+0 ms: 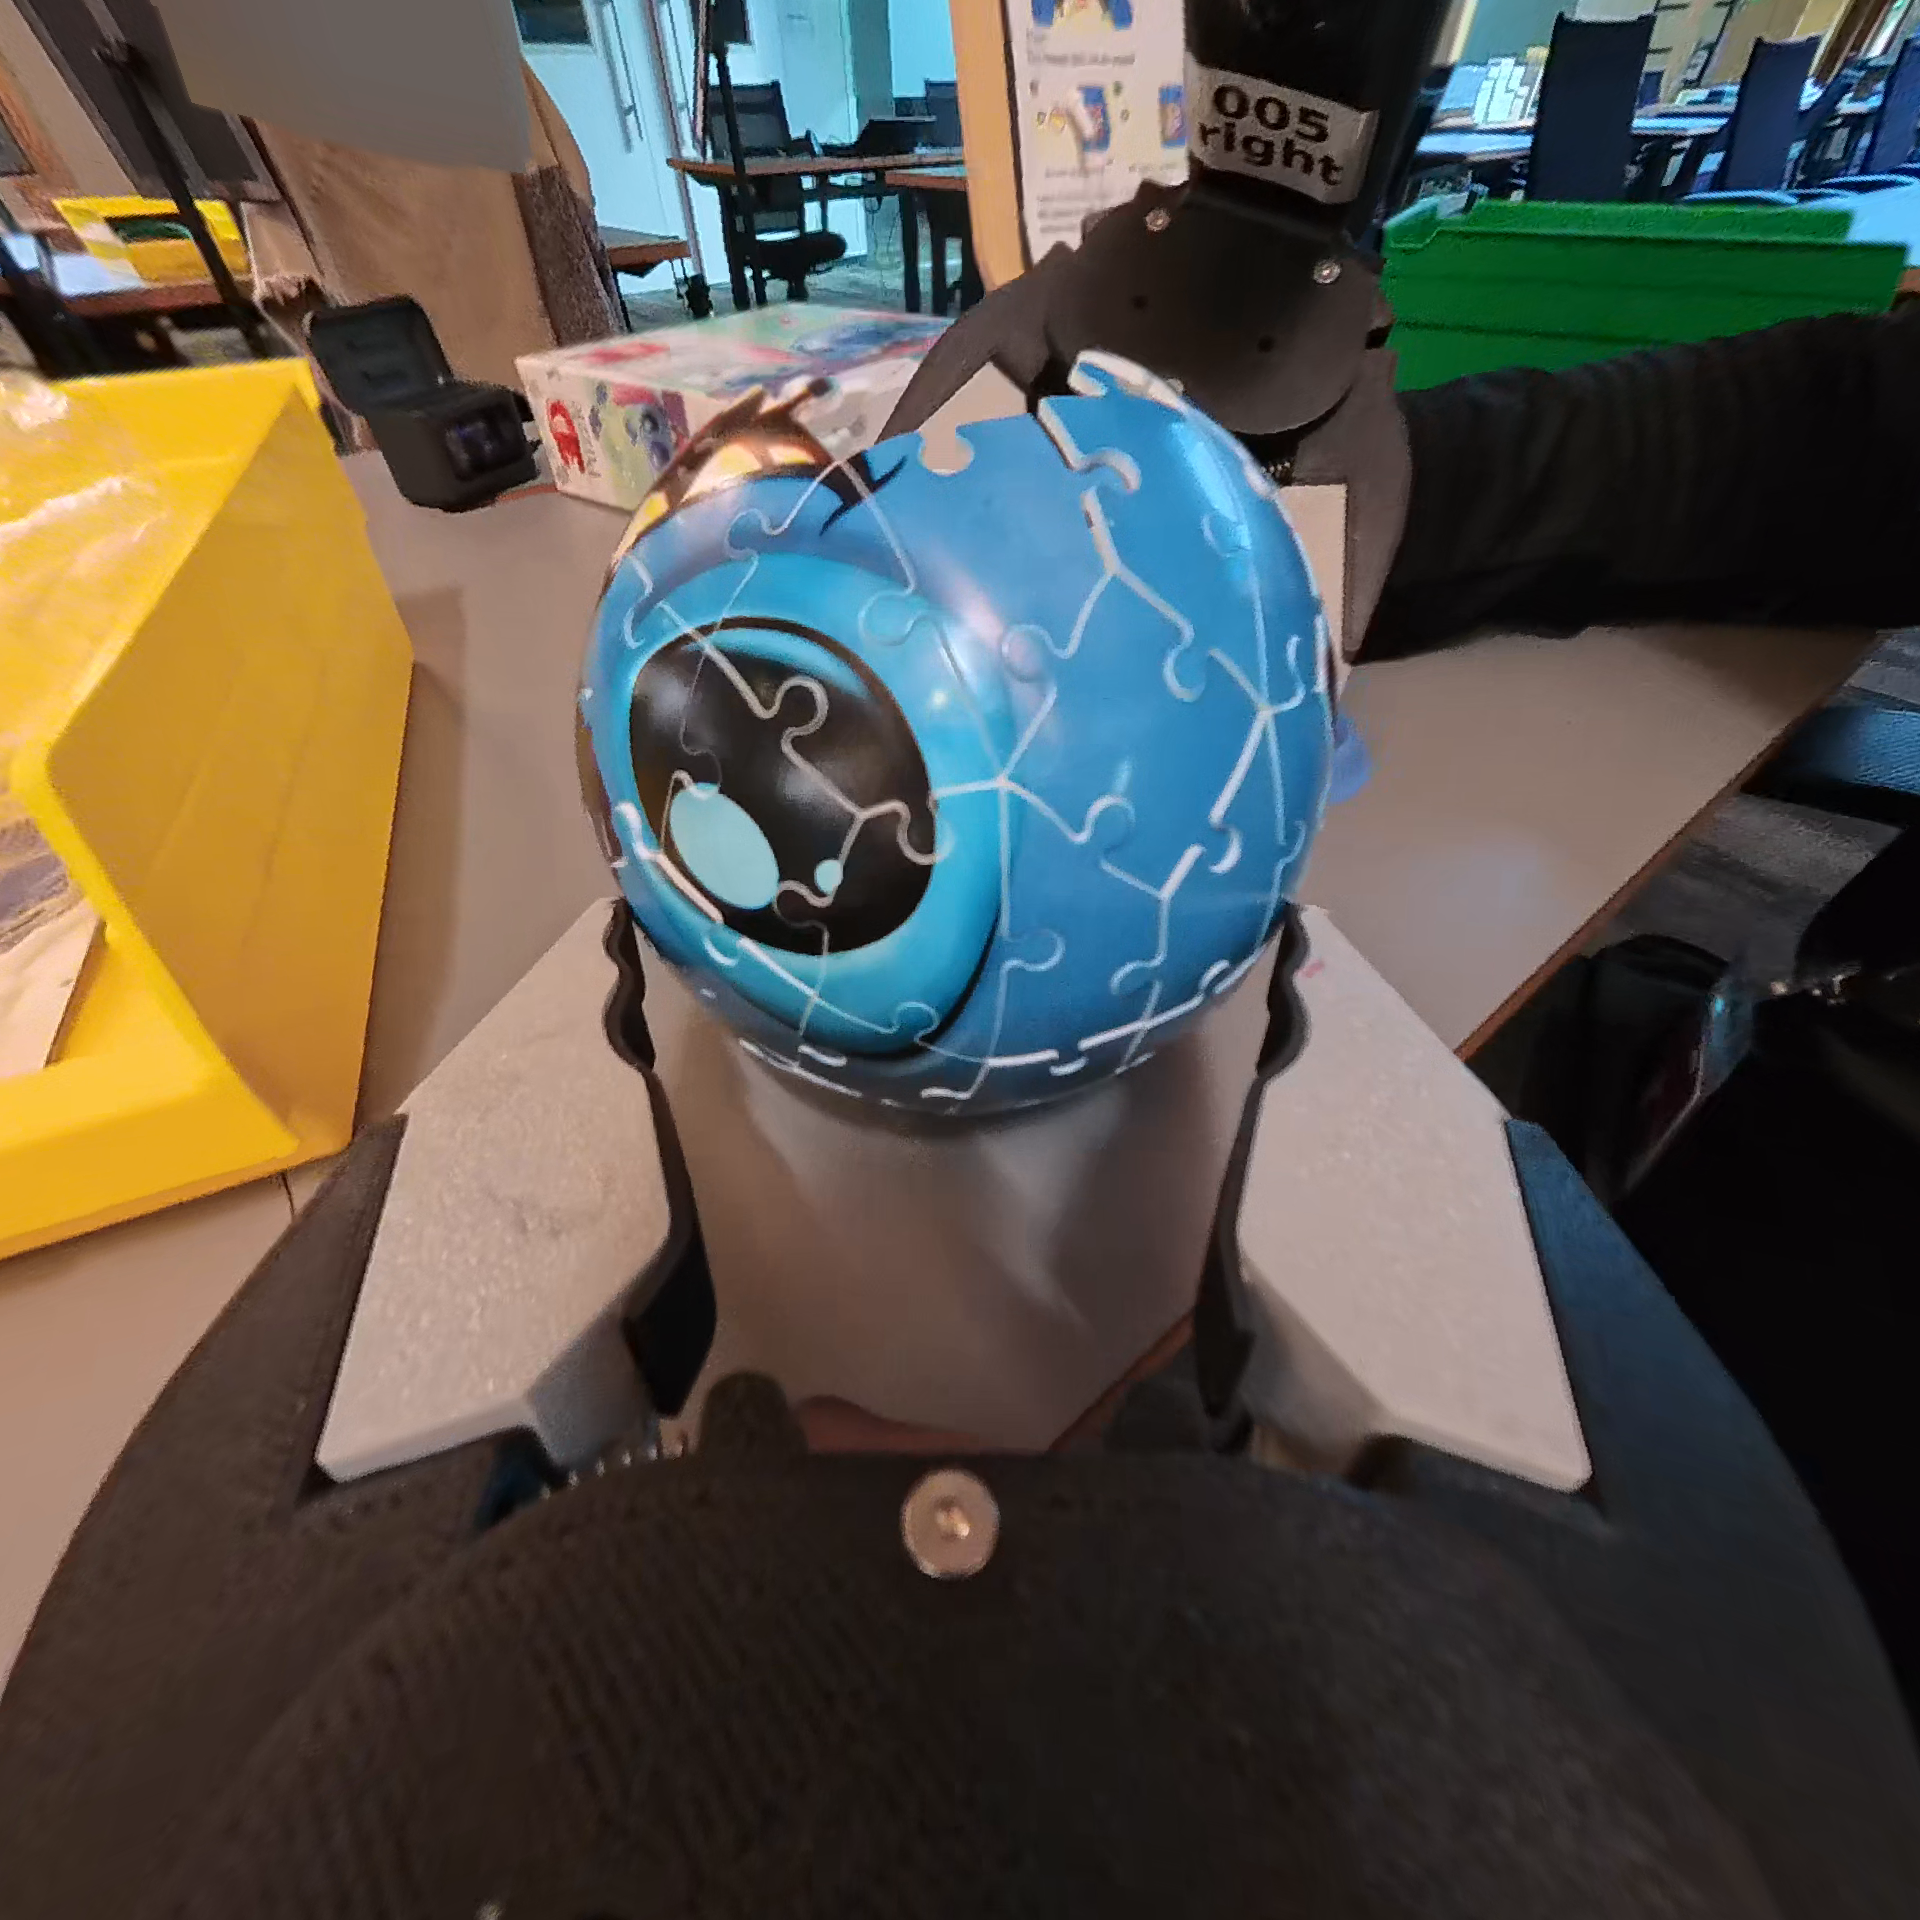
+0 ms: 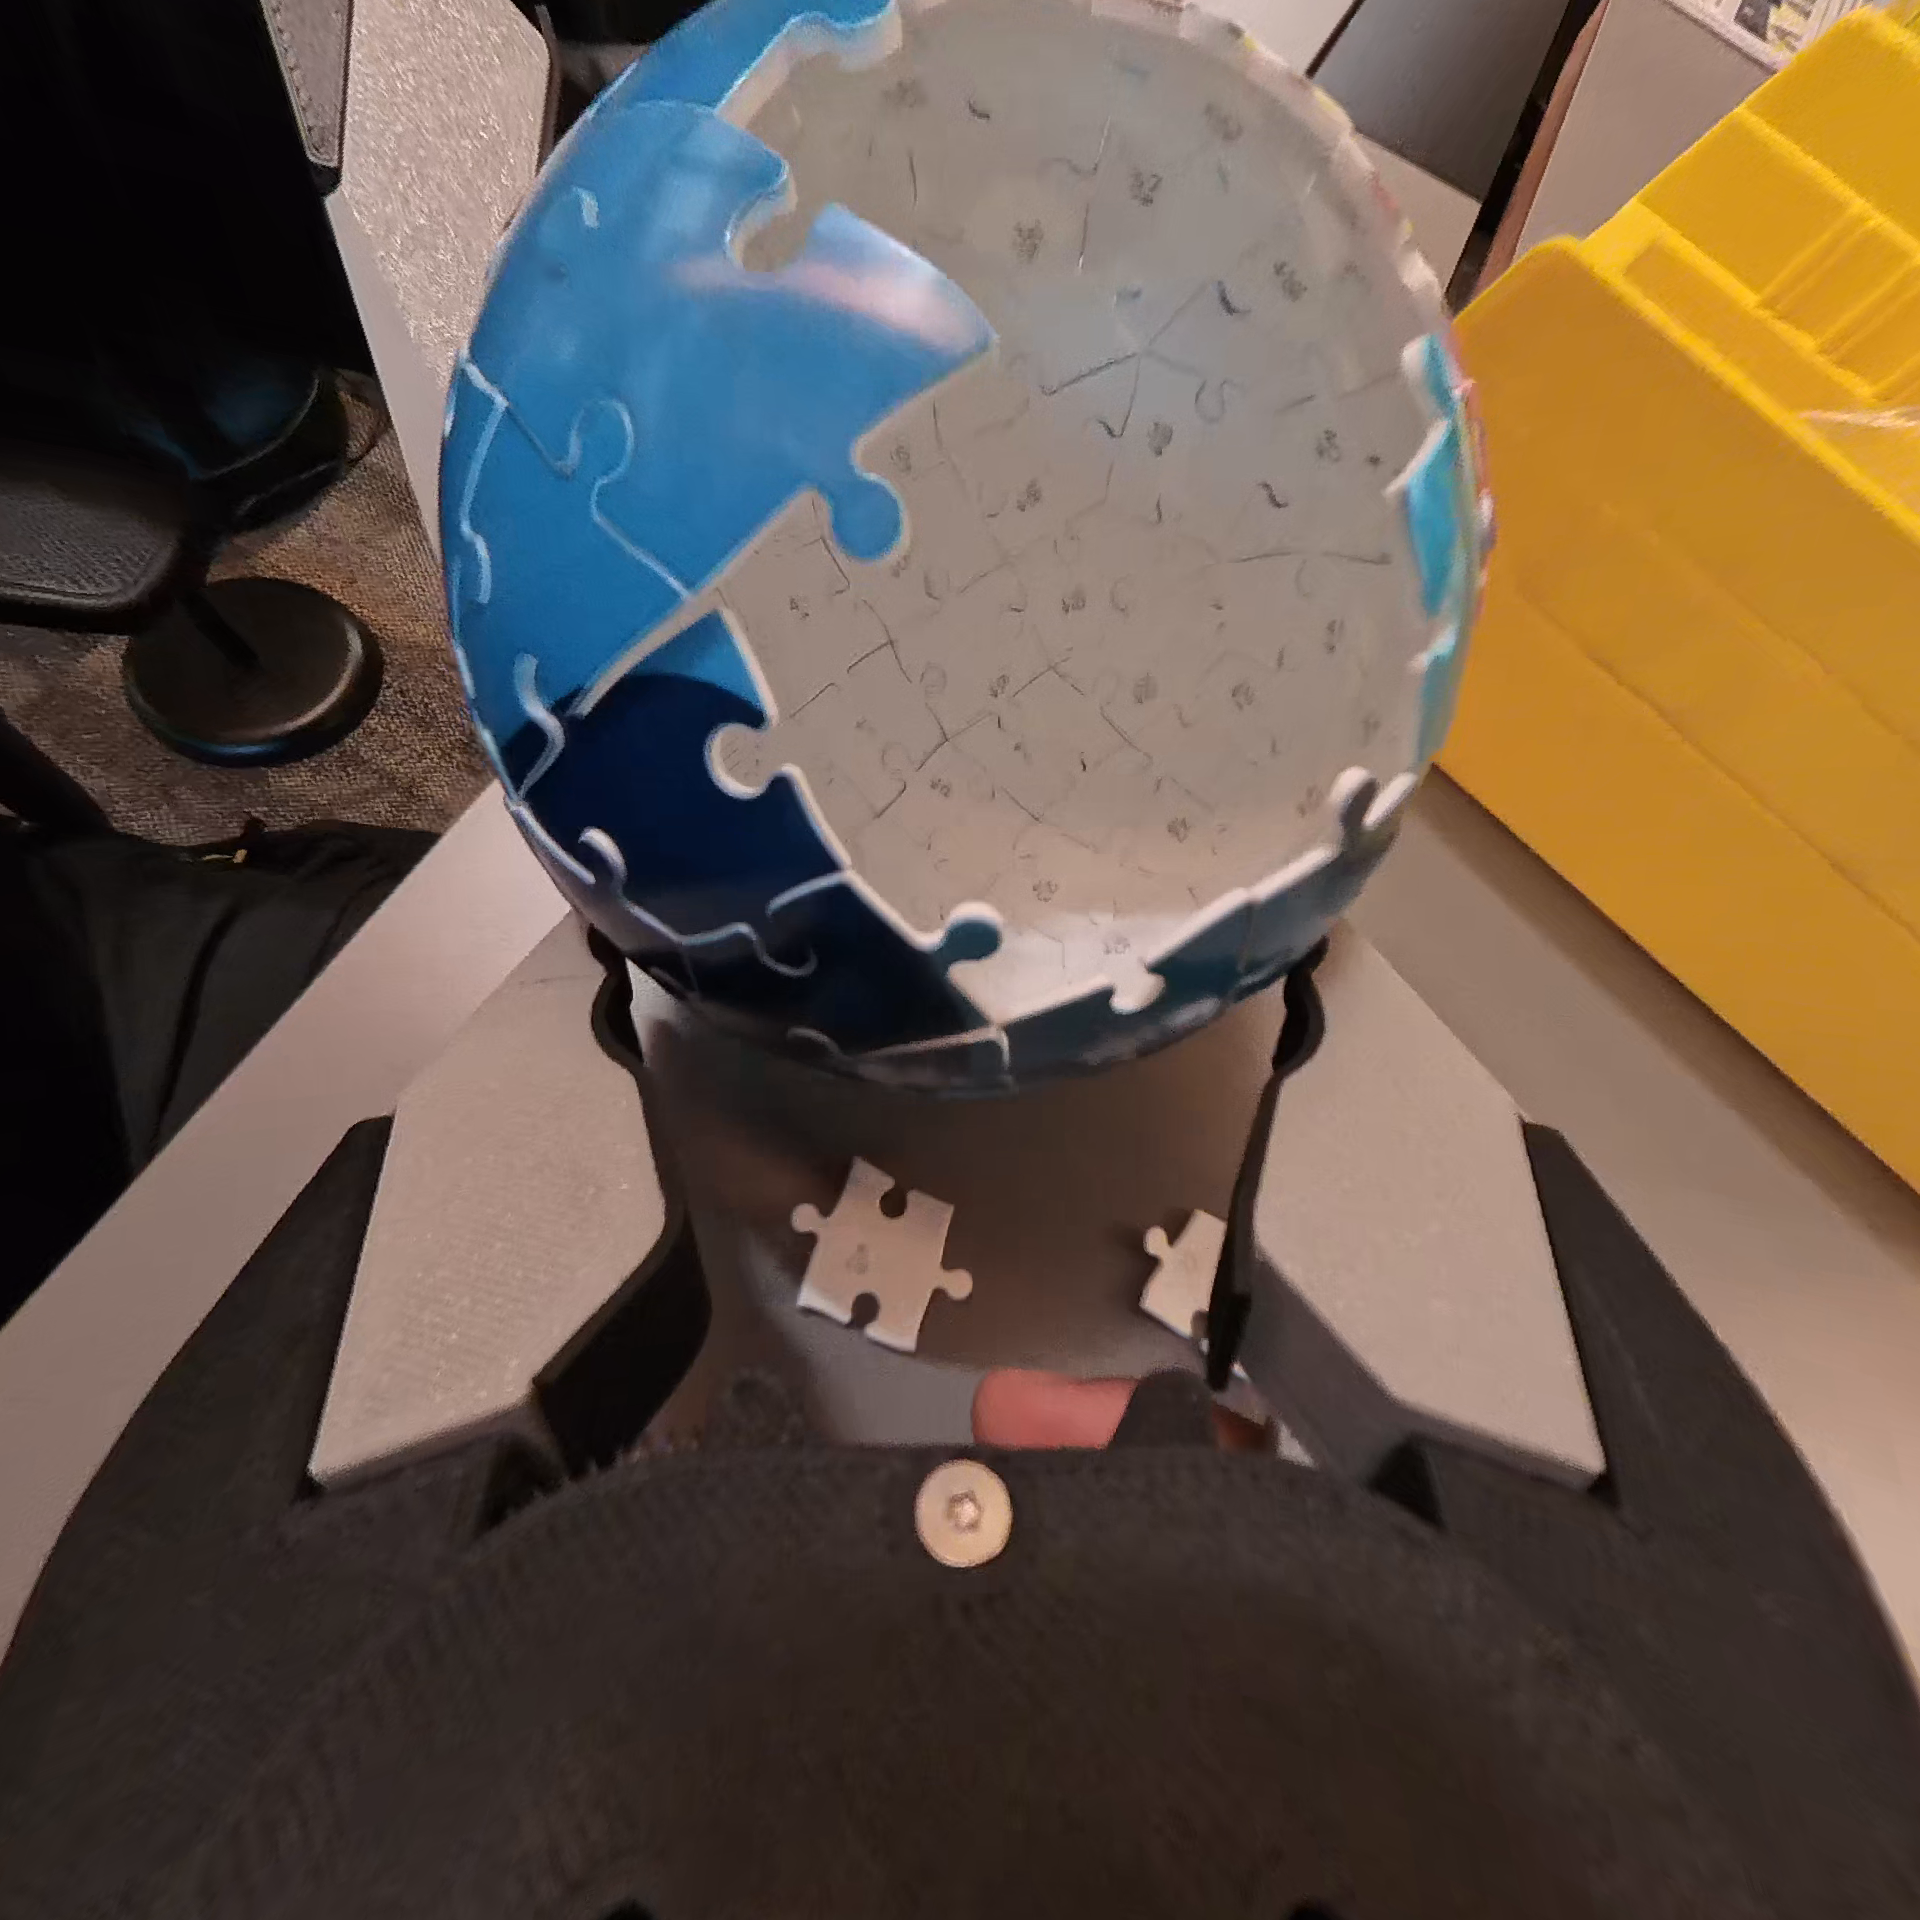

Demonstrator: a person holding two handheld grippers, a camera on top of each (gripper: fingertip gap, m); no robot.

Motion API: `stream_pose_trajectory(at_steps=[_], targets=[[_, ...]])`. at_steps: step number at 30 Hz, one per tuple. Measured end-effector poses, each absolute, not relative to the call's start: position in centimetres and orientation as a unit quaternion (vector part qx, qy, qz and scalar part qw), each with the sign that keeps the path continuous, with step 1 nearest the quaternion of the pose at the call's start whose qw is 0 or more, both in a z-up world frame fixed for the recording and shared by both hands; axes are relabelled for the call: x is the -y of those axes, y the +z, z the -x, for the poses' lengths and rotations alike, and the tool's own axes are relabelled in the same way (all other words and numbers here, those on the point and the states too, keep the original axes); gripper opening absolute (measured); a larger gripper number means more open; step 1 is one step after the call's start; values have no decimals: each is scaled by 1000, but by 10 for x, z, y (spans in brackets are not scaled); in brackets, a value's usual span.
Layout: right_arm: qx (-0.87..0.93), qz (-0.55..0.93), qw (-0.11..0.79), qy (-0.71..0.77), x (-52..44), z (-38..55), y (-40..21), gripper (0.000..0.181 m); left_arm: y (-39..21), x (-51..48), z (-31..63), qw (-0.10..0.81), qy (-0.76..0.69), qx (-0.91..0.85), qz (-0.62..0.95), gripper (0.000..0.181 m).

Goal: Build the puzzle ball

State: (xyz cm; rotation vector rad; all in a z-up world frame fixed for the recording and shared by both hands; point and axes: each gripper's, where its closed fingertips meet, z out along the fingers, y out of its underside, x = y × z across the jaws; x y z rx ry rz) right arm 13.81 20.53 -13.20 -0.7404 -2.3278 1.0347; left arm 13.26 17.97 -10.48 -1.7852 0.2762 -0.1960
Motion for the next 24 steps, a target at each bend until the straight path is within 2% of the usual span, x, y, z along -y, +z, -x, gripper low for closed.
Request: stream_pose_trajectory(at_steps=[9, 16, 24], targets=[[851, 287, 277, 340, -242, -202, -104, 122, -90, -217, -193, 605, -95, -167, 772, 117], [846, 334, 266, 318, -291, -263, -114, 122, -102, -264, -249, 575, -113, -200, 785, 117], [851, 343, 263, 298, -307, -277, -125, 122, -117, -276, -258, 535, -101, -211, 812, 117]])
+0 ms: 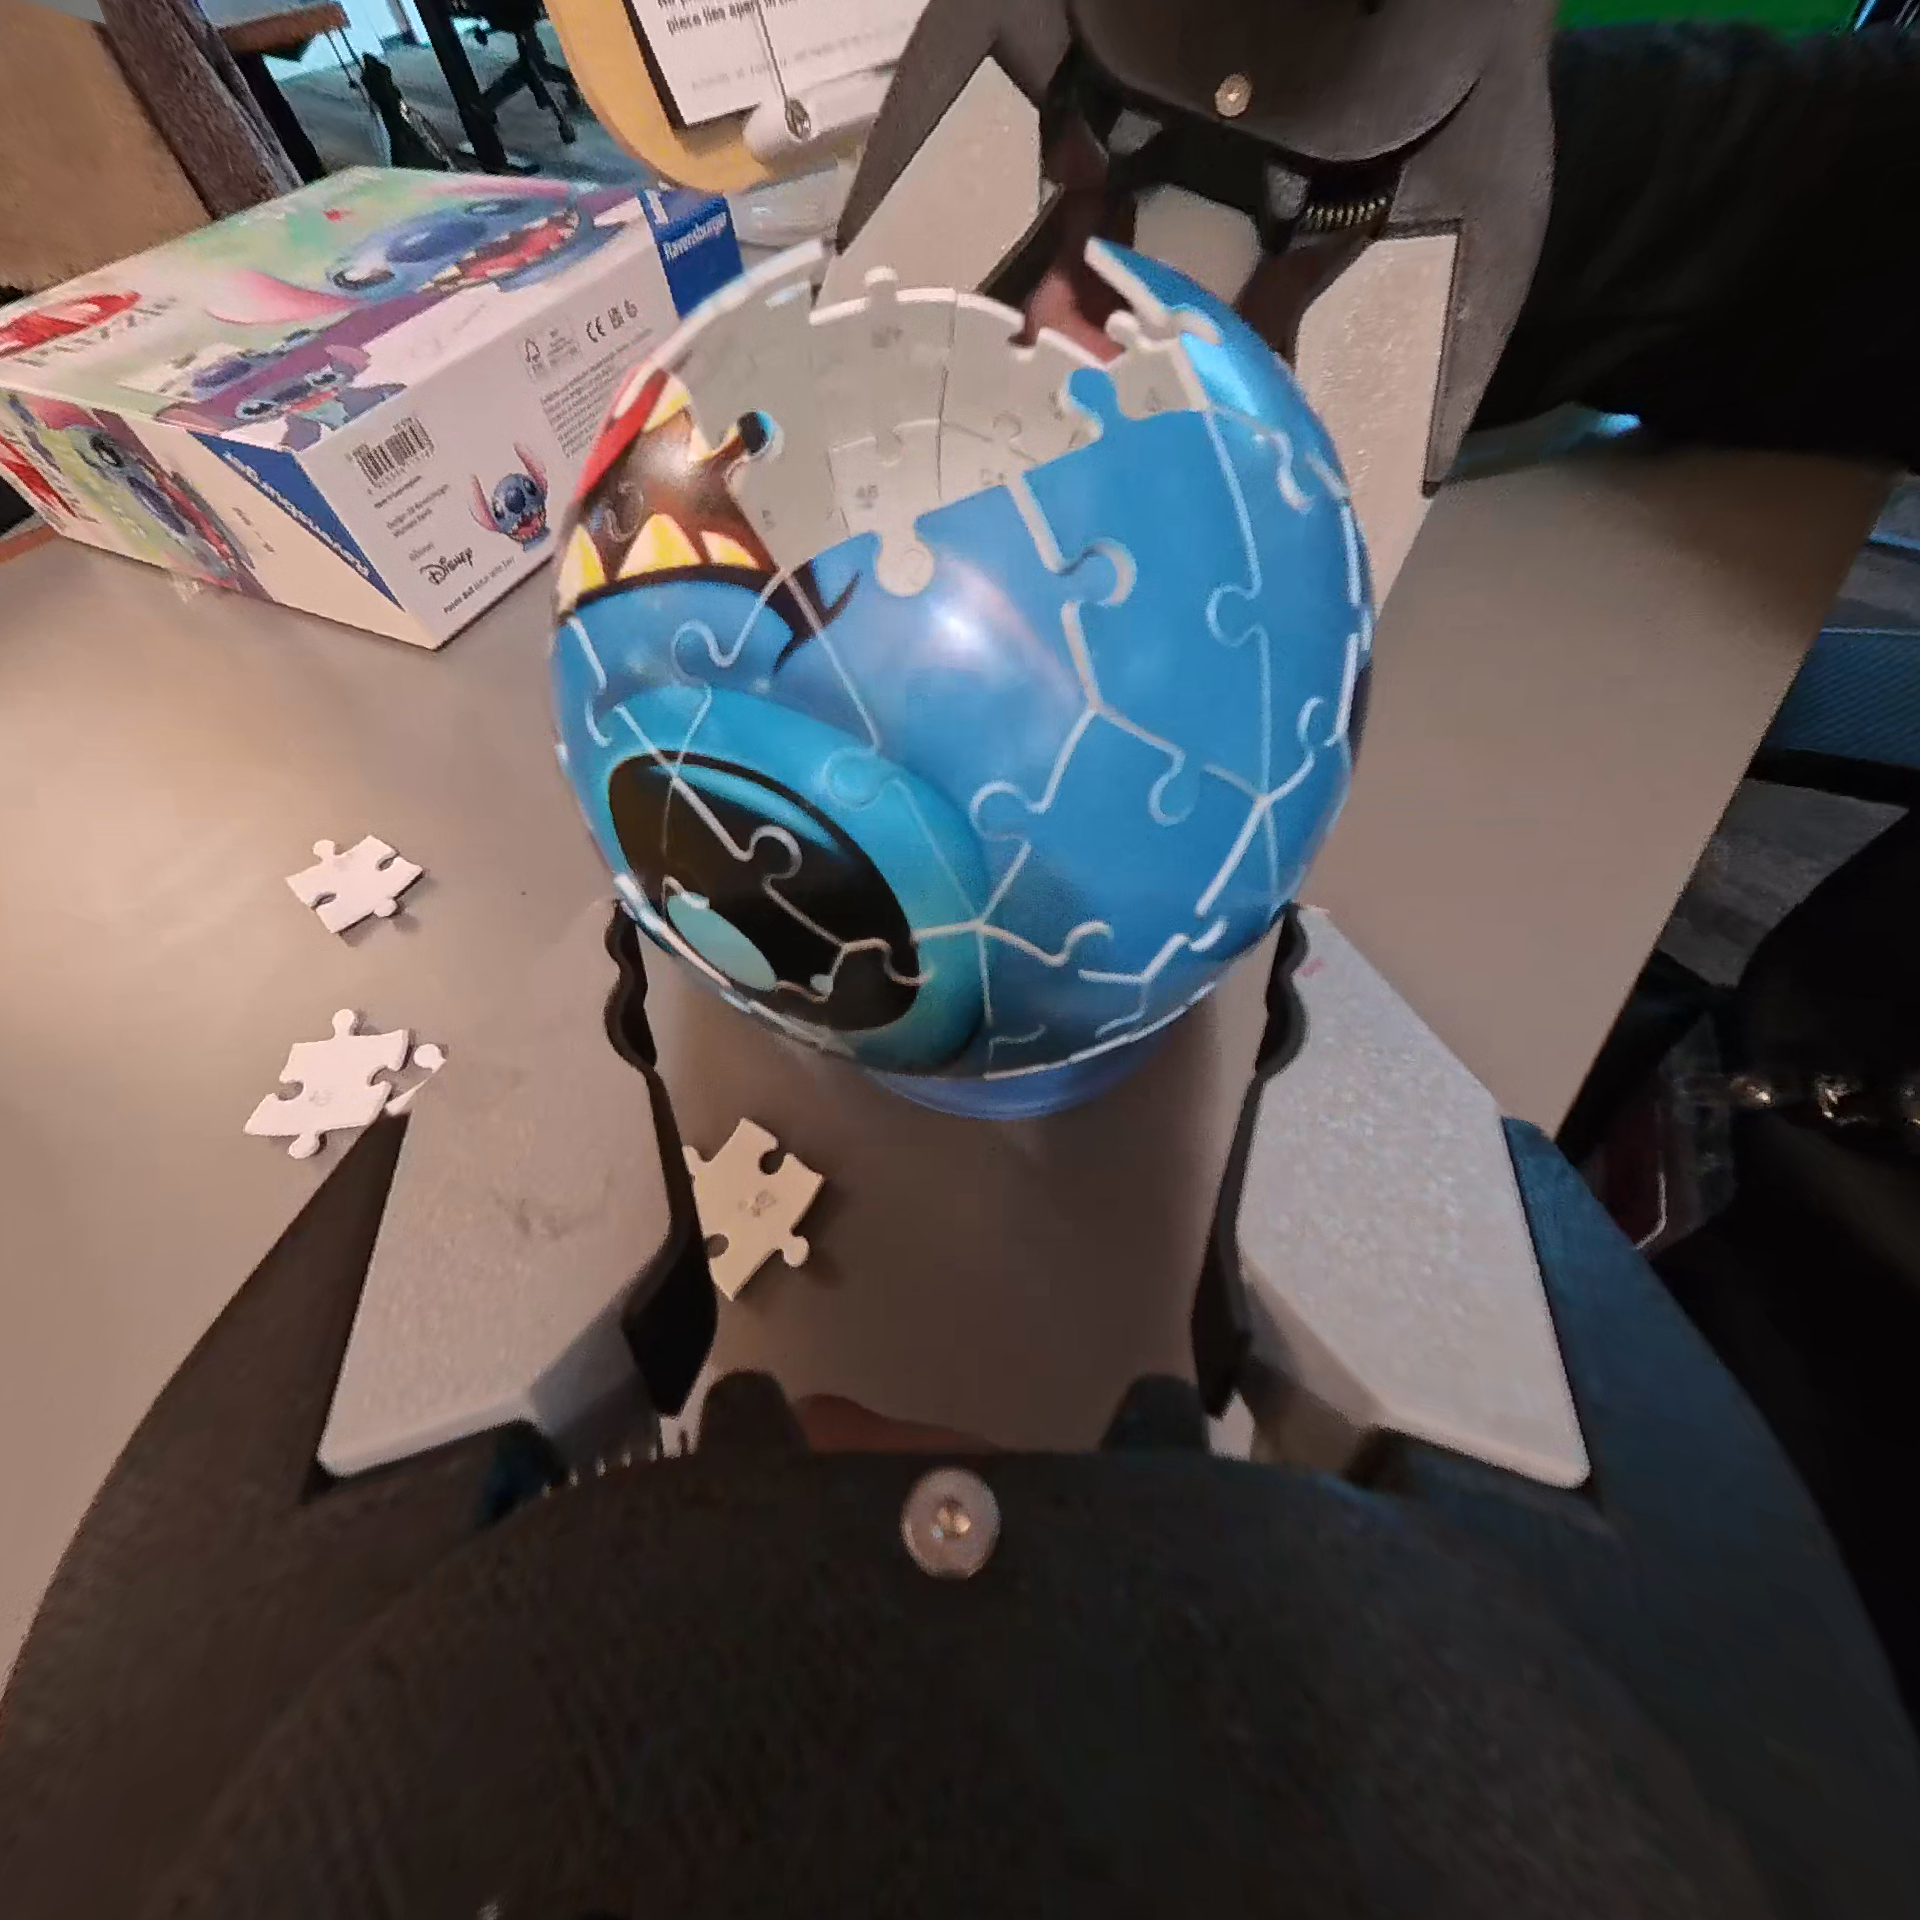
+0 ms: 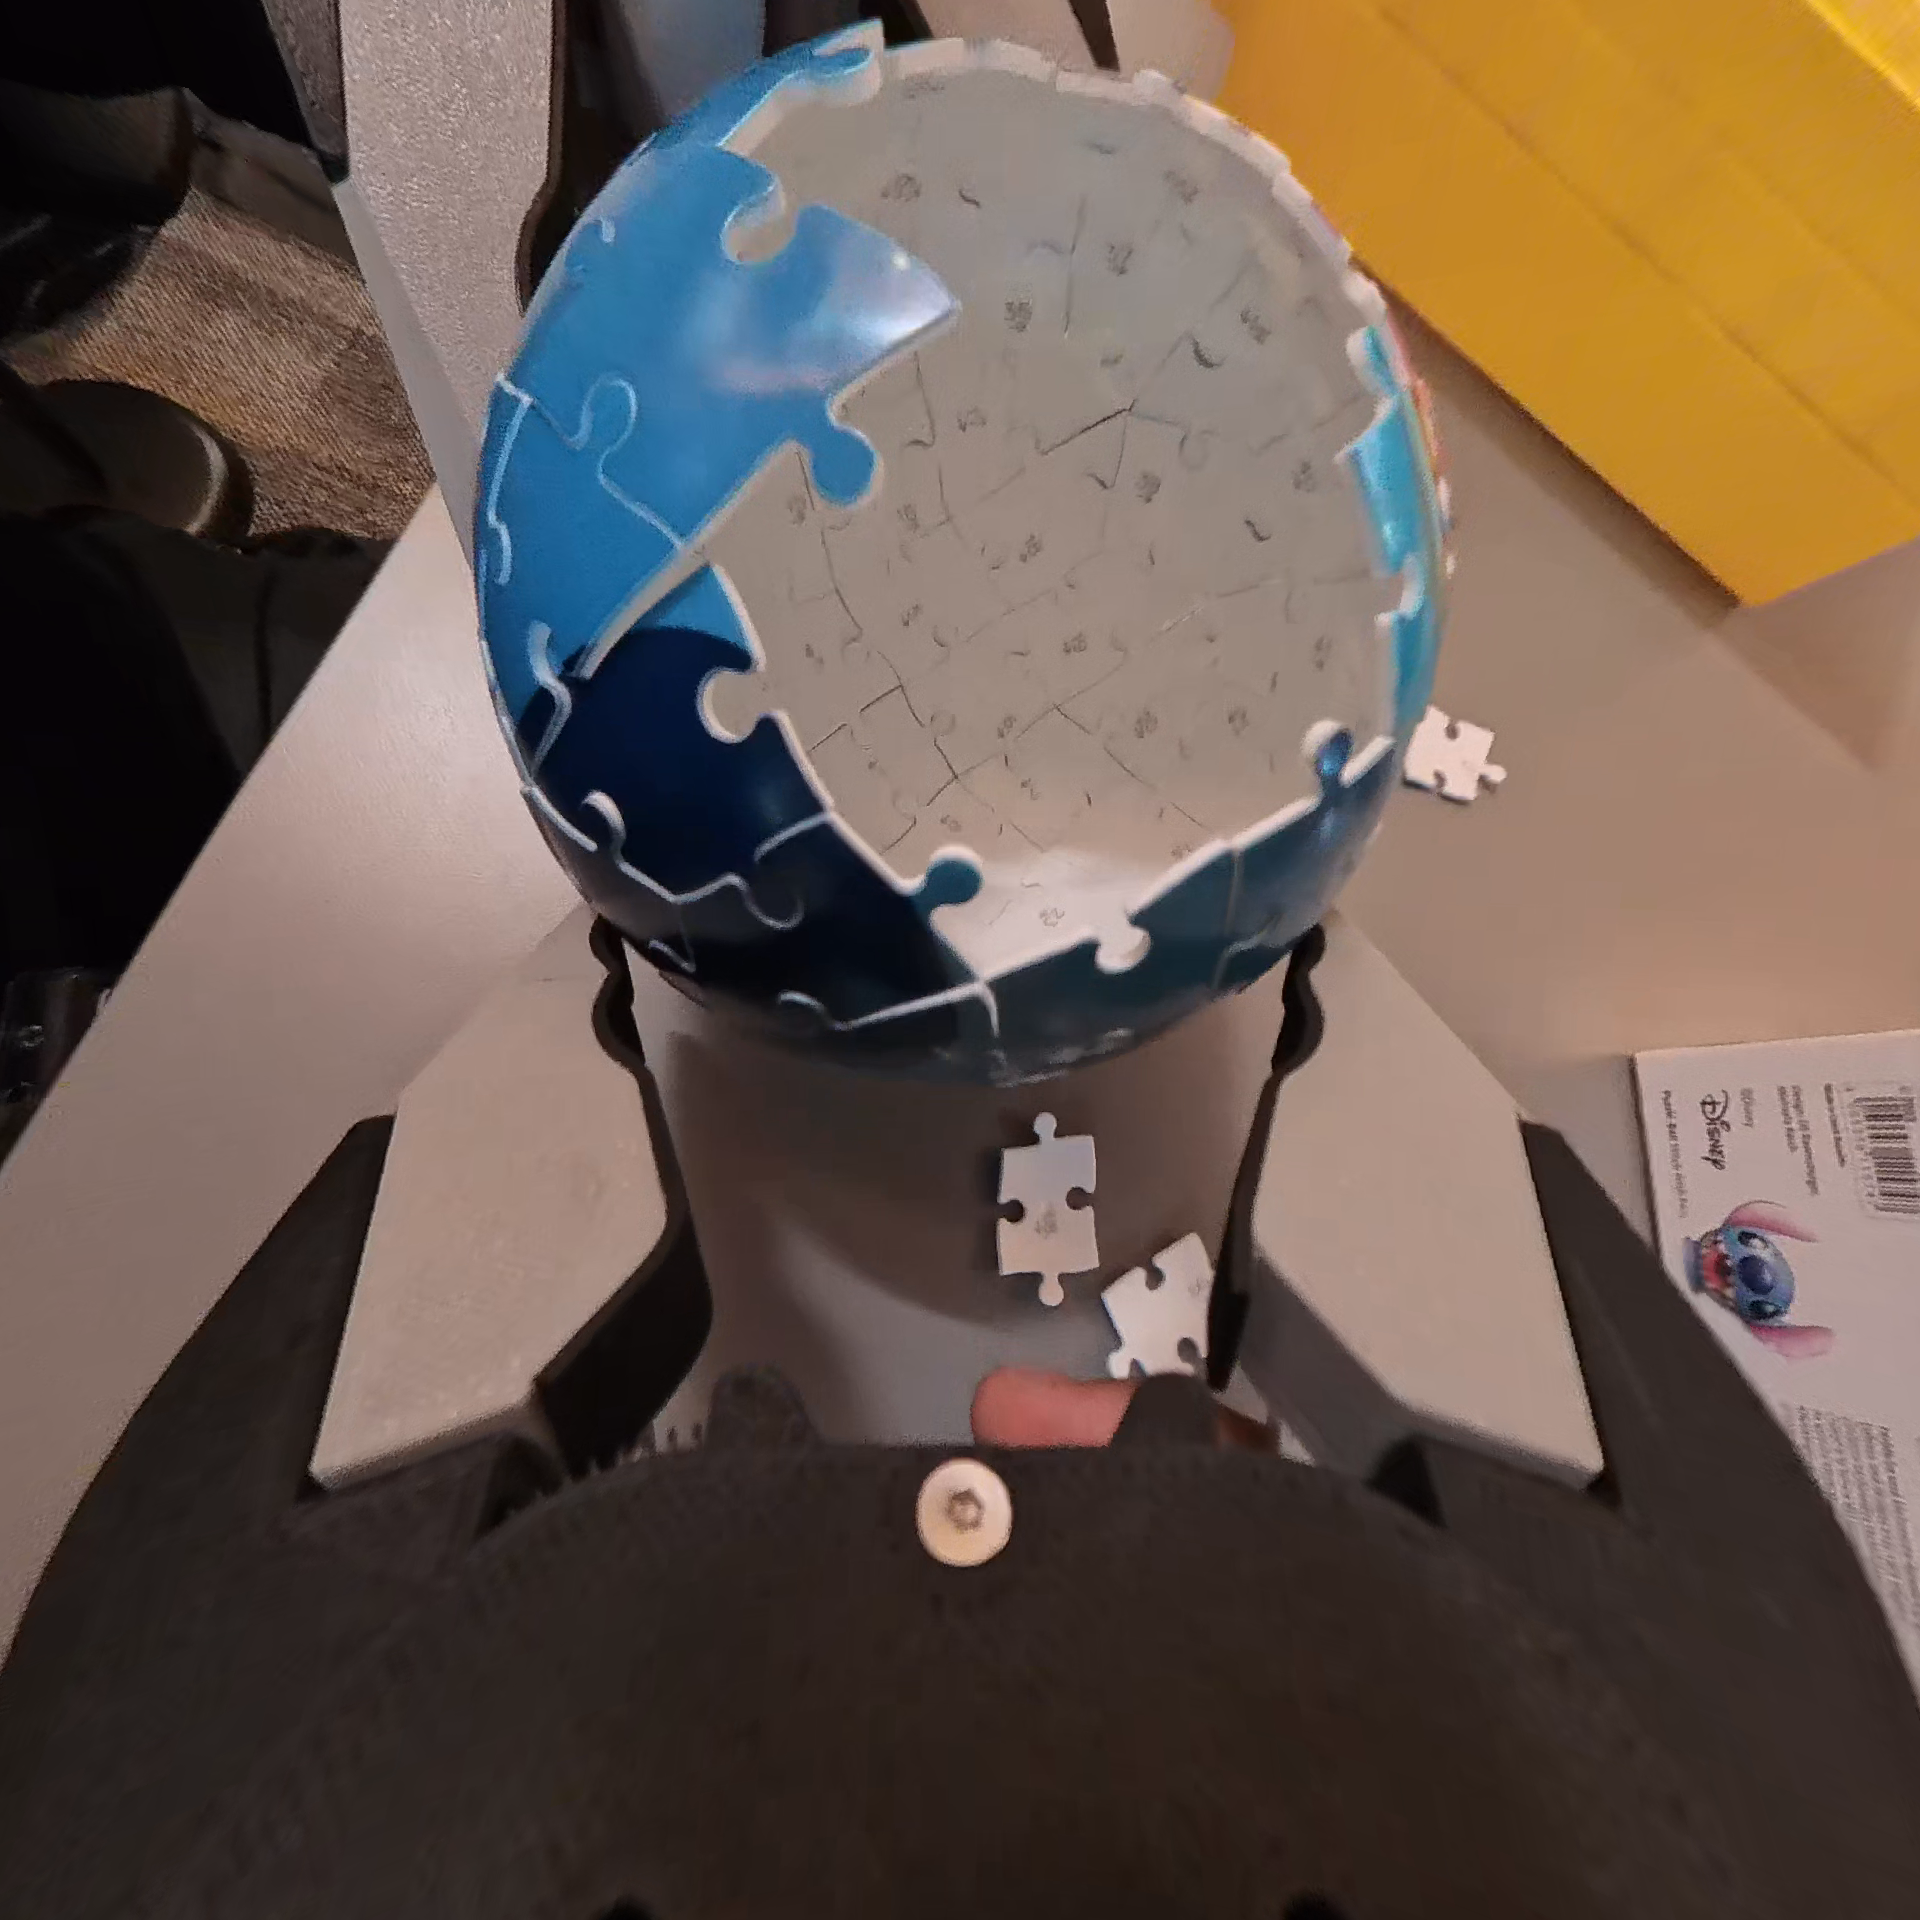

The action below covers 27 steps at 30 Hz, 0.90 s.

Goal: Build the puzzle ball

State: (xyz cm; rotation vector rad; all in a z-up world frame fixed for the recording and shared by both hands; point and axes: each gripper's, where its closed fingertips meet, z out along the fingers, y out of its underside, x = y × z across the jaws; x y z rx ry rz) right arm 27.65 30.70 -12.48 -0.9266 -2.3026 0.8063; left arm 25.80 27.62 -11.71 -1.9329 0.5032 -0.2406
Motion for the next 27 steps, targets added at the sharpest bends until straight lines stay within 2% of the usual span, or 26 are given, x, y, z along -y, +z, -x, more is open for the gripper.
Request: stream_pose_trajectory(at_steps=[7, 15, 18, 21, 25, 27], targets=[[850, 352, 239, 309, -310, -281, -134, 118, -126, -276, -257, 512, -92, -219, 826, 115], [812, 392, 263, 344, -359, -315, -118, 111, -117, -248, -233, 537, -87, -205, 813, 110], [766, 413, 278, 406, -379, -333, -106, 94, -110, -239, -214, 563, -72, -198, 799, 103], [720, 431, 285, 464, -390, -350, -101, 77, -105, -234, -199, 576, -78, -189, 792, 103], [700, 457, 319, 446, -407, -358, -114, 66, -93, -229, -191, 603, -108, -190, 767, 100], [701, 460, 333, 431, -409, -356, -119, 56, -84, -229, -186, 625, -127, -180, 749, 87]])
